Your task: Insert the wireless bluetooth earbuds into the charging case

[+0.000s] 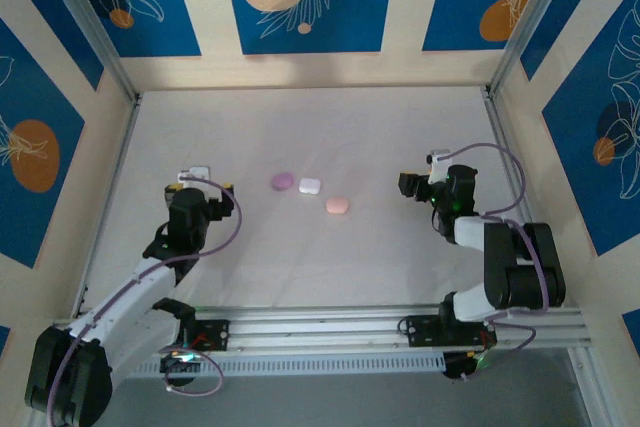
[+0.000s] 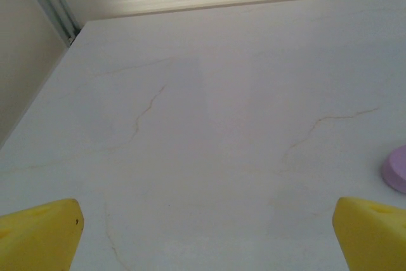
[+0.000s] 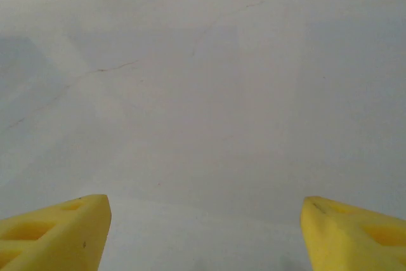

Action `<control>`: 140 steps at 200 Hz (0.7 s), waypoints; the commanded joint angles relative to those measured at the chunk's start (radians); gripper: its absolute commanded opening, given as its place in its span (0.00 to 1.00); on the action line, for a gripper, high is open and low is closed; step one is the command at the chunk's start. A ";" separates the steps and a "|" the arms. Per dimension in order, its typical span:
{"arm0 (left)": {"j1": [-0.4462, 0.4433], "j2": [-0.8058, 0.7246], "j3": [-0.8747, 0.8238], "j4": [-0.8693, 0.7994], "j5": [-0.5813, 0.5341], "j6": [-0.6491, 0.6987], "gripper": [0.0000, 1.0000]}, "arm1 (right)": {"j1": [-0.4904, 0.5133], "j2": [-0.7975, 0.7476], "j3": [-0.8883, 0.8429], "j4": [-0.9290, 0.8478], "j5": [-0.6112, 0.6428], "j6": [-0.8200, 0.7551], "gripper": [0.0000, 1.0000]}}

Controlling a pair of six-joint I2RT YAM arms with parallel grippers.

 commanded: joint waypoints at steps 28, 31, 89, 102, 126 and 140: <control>0.060 0.086 -0.033 0.165 0.021 0.052 1.00 | 0.012 0.044 0.000 0.112 0.086 0.014 0.83; 0.063 0.093 -0.034 0.174 0.023 0.054 1.00 | 0.020 0.045 -0.002 0.114 0.099 0.010 0.91; 0.109 0.377 -0.079 0.535 0.088 0.118 1.00 | 0.024 0.044 -0.006 0.124 0.127 0.017 0.99; 0.117 0.442 -0.079 0.654 0.102 0.147 1.00 | 0.024 0.043 -0.006 0.124 0.127 0.015 0.99; 0.163 0.571 -0.095 0.847 0.143 0.160 1.00 | 0.025 0.043 -0.007 0.124 0.128 0.015 0.99; 0.207 0.687 -0.121 0.997 0.215 0.127 1.00 | 0.023 0.043 -0.006 0.122 0.127 0.015 0.99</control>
